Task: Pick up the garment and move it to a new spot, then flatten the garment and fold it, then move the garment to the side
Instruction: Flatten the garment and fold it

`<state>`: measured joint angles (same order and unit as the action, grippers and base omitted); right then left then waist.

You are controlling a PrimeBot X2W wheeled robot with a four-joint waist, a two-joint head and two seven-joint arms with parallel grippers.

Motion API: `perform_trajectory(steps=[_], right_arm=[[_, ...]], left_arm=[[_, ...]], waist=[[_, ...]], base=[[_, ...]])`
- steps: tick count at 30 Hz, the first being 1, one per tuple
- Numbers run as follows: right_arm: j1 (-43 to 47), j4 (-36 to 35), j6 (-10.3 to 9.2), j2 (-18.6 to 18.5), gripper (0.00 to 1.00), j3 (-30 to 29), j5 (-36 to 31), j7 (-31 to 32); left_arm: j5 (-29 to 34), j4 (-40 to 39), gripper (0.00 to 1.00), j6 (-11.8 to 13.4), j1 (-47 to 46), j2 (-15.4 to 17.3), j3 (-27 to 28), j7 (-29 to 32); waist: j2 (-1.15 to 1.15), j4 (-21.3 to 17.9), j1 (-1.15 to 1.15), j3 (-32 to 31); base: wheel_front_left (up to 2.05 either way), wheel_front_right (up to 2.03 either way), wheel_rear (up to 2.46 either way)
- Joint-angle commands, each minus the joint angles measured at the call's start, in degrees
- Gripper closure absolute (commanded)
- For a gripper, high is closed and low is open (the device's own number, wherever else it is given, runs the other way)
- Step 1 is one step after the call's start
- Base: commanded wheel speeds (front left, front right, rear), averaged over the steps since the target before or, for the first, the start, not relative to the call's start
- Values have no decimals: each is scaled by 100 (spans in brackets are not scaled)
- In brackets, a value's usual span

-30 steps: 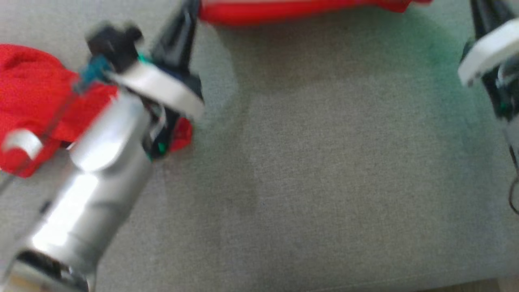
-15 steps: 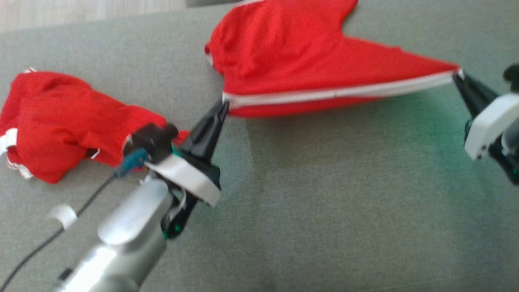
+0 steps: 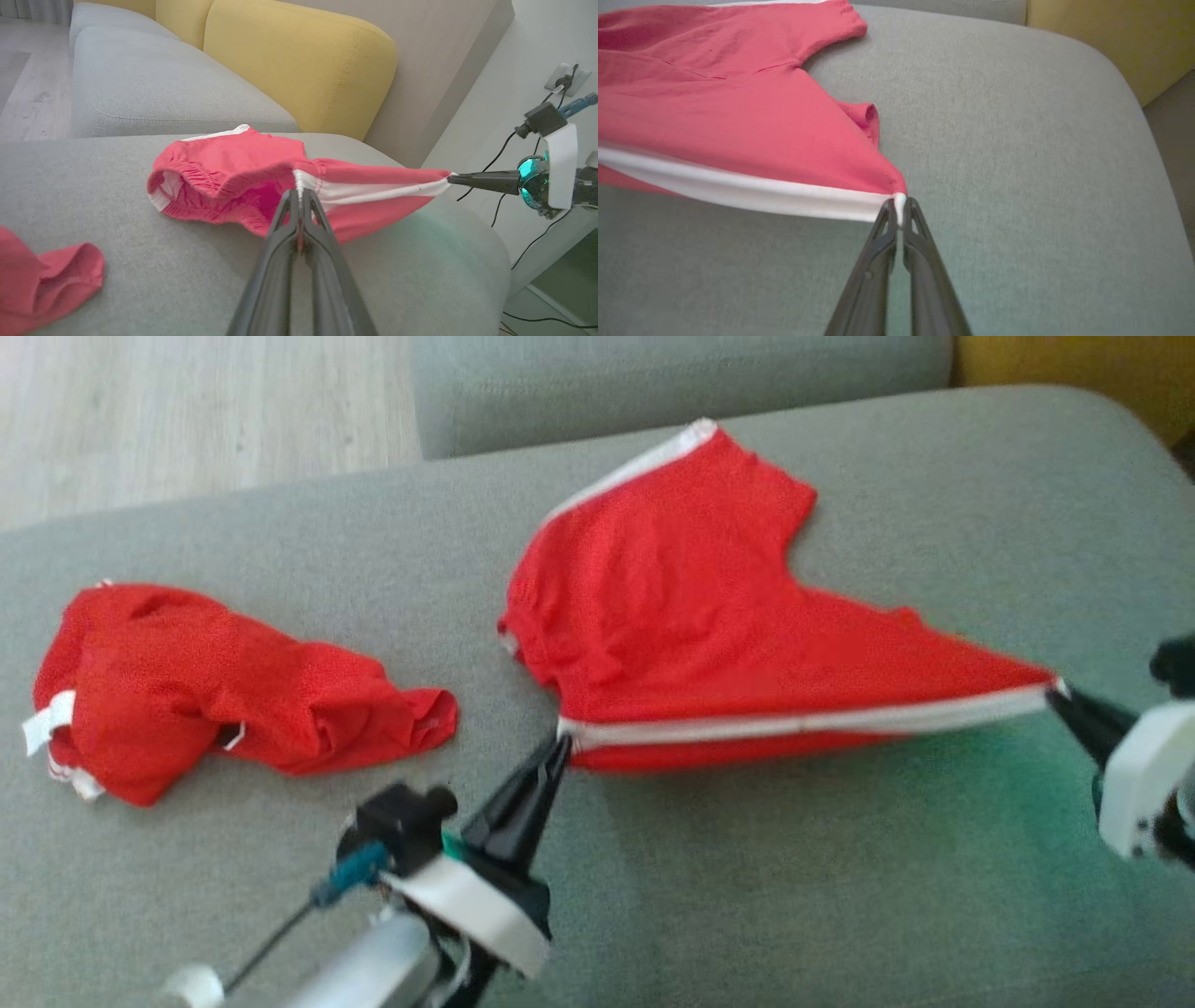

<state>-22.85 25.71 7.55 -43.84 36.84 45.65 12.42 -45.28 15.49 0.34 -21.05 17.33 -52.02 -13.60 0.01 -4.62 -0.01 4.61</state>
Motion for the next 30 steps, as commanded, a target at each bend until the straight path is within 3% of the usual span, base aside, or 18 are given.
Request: perform_trajectory(steps=[1, 7, 14, 23, 30], right_arm=[[153, -175, -6, -335, 100, -111, 80, 62], [618, -567, -6, -449, 100, -537, 116, 219], [699, -835, -6, -303, 100, -977, -192, 253], [307, -1089, -6, 3, 100, -1516, -870, 281], [-499, -1119, -6, 187, 100, -1575, -1289, 424]], left_arm=[[-31, -263, 100, 89, -67, 163, 178, -20], [-58, -772, 100, 346, 247, 227, 145, 14], [0, -933, 100, 441, 135, 315, 193, 64], [63, -931, 100, 391, -408, 354, 325, 189], [134, -723, 100, 322, -1038, 318, 452, 315]], waist=[[-1, -25, 1, -89], [-1, -34, 1, -138], [-1, -1, 1, -2], [-1, 144, 1, 541], [-1, 341, 1, 1086]], base=[[0, 0, 0], [0, 0, 0], [0, 0, 0], [0, 0, 0], [0, 0, 0]])
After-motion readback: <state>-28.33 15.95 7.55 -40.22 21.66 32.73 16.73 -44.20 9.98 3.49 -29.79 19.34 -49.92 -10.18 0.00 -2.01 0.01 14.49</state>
